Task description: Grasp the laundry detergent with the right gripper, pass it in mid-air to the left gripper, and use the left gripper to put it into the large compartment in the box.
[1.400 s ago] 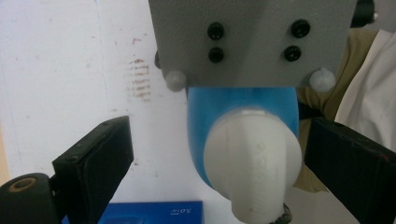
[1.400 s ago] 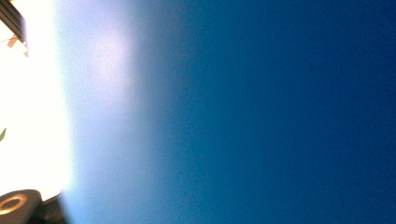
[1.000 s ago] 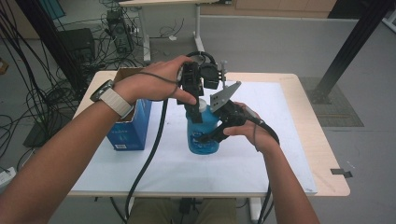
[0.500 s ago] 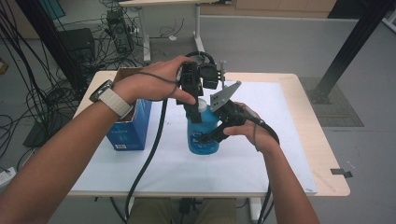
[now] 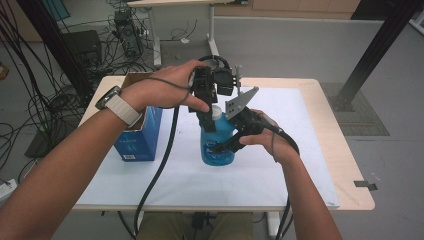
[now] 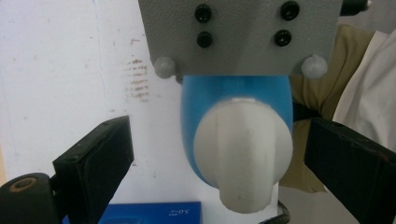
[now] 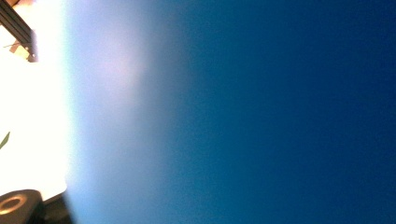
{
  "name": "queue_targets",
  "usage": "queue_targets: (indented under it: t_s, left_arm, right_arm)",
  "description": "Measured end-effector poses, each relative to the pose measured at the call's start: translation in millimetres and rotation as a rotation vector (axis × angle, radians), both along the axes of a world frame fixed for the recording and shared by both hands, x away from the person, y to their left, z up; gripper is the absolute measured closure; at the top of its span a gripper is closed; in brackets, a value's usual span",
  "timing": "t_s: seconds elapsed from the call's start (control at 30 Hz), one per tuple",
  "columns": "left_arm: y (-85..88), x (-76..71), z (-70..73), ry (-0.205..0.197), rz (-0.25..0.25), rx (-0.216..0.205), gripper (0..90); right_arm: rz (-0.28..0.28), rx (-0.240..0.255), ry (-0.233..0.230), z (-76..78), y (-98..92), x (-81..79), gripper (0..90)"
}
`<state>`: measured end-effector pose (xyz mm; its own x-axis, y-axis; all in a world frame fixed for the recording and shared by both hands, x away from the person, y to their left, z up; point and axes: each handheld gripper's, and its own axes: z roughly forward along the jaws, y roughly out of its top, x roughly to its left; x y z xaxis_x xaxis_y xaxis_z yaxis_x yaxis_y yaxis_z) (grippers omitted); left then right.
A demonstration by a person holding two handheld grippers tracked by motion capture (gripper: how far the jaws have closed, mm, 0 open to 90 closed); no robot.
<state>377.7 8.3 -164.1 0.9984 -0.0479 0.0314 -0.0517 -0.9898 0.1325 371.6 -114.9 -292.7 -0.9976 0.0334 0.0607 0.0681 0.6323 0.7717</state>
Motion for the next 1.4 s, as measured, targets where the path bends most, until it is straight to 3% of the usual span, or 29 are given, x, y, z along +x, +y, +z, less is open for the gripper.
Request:
queue_targets:
  t_s: [1.4]
  left_arm:
    - [1.8,-0.7,-2.5,0.007,0.004,-0.005,8.8]
  right_arm:
    - [-0.005,-0.002,0.008,-0.4,0.4,-0.4,43.2]
